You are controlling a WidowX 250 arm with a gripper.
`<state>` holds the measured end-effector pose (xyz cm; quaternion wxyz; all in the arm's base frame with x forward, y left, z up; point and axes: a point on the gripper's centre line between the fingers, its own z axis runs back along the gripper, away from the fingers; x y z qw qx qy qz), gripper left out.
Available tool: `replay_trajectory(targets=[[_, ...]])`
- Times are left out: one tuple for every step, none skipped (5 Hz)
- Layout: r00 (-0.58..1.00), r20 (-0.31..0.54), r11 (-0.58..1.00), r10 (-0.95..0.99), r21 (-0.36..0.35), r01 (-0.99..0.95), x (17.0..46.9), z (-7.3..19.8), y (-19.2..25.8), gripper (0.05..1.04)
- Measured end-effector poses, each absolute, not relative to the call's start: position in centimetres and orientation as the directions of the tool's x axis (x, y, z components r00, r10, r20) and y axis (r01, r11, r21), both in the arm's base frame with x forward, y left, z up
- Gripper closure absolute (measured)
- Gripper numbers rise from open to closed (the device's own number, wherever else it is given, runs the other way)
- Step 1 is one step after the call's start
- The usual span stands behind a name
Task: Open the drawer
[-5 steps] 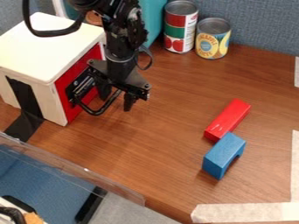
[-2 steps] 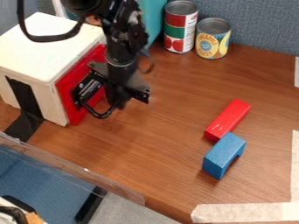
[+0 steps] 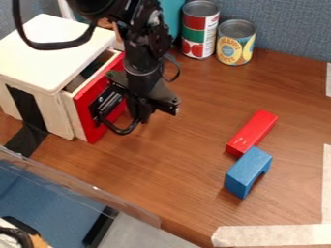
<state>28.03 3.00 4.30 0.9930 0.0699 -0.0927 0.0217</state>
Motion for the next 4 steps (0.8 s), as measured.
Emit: replay_trajectory(targets=[[0.985,0.17,0.993,0.039,0.107,-0.057,27.9,4.6,1.9,0.983],[0.985,0.161,0.995,0.058,0.074,-0.07,27.9,4.7,1.1,0.983],[0.987,0.145,0.996,0.067,0.048,-0.074,27.9,4.9,0.1,0.983],[0.987,0.134,0.995,0.091,0.016,-0.094,28.0,5.2,-0.6,0.983]])
